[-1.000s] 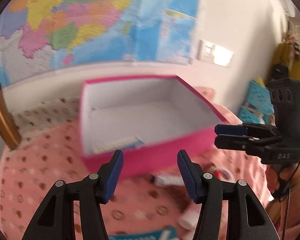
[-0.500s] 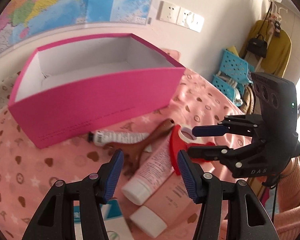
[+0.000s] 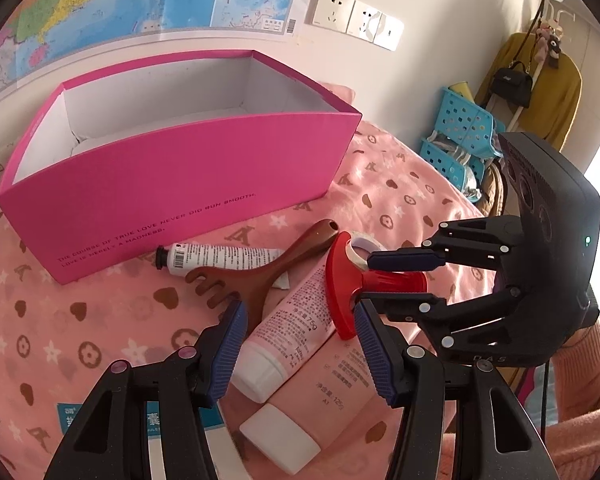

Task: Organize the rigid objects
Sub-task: 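Grasp the red corkscrew by its shaft with the right tool, then carry the red corkscrew into the magenta box and release it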

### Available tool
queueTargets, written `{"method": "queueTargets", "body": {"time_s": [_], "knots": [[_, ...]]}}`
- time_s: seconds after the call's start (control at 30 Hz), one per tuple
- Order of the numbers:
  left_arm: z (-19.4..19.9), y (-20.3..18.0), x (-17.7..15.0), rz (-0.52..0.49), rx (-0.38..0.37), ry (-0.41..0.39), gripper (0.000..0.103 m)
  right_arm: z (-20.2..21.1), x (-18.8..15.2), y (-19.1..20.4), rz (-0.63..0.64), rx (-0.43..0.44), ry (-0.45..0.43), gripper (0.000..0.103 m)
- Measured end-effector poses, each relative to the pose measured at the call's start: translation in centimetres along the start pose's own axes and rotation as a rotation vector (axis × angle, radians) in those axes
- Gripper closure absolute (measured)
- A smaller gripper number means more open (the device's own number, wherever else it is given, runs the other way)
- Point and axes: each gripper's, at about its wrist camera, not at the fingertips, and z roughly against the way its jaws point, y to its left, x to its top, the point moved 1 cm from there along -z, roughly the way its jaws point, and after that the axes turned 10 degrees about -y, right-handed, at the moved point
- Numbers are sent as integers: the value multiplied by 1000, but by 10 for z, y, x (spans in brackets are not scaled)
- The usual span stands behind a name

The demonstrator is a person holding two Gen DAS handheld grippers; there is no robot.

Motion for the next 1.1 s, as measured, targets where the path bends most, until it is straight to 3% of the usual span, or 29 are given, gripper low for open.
{"method": "queueTargets", "body": {"time_s": [0.17,0.43,0.73,0.87,1.03,1.1], "knots": [[-1,0,-1,5,-5,6,46,-1,-1,1,34,-19,5,73],[1,-1,1,10,-32,3,46,12,2,-15,-77,20,-43,76],[-3,-22,3,-21,-158,6,46,29,9,-28,-227,99,-136,76],[-9,-24,7,11,-235,3,46,35,13,-32,-272,134,-173,76],[-10,-28,15,24,-272,-32,55,43,19,-37,-316,162,-218,76],[-9,-32,21,8,-274,-46,63,44,24,-36,-319,165,-233,76]]}}
